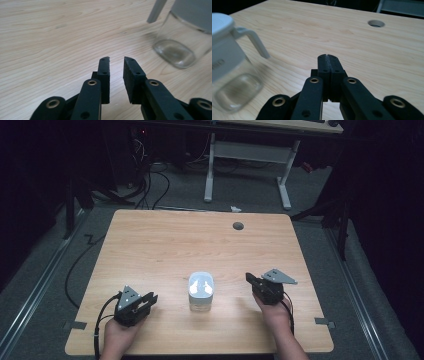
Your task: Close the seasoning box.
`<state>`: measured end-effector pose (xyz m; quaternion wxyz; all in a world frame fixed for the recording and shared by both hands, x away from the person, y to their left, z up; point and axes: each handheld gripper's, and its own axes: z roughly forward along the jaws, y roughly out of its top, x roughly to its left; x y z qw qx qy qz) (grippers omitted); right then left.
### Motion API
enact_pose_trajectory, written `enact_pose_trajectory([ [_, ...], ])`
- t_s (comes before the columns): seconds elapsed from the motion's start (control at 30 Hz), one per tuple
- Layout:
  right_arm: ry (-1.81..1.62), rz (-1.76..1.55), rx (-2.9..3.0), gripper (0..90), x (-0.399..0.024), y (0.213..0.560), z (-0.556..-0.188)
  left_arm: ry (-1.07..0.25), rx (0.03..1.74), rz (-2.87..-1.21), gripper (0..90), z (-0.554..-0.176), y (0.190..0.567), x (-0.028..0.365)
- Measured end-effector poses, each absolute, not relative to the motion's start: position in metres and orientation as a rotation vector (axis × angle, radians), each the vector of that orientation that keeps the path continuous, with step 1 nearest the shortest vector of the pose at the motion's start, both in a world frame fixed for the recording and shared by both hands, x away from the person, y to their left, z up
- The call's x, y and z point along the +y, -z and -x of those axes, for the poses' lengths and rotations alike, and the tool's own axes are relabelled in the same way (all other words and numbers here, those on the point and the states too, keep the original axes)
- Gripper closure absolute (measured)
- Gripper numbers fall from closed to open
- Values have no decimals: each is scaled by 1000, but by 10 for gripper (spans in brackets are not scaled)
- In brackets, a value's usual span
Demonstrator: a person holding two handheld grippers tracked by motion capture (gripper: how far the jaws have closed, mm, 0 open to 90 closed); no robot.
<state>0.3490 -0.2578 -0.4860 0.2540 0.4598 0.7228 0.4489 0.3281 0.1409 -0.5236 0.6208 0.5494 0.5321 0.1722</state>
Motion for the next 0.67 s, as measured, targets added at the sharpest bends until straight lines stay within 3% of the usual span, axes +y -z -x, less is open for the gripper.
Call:
enact_pose_trajectory([
  [0.33, -1182, -1342, 1852, 862, -309, 507, -318, -502, 1306, -1212, 717, -332, 526, 177],
  [0.4, -1235, -1405, 1779, 837, -320, 513, -304, -542, 1352, -1199, 715, -335, 531, 183],
  [0.47, -1228, -1431, 1761, 745, -325, 515, -296, -519, 1368, -1170, 715, -336, 531, 185],
  [0.67, -1180, -1373, 1803, 659, -321, 511, -301, -524, 1348, -1202, 697, -334, 533, 172],
])
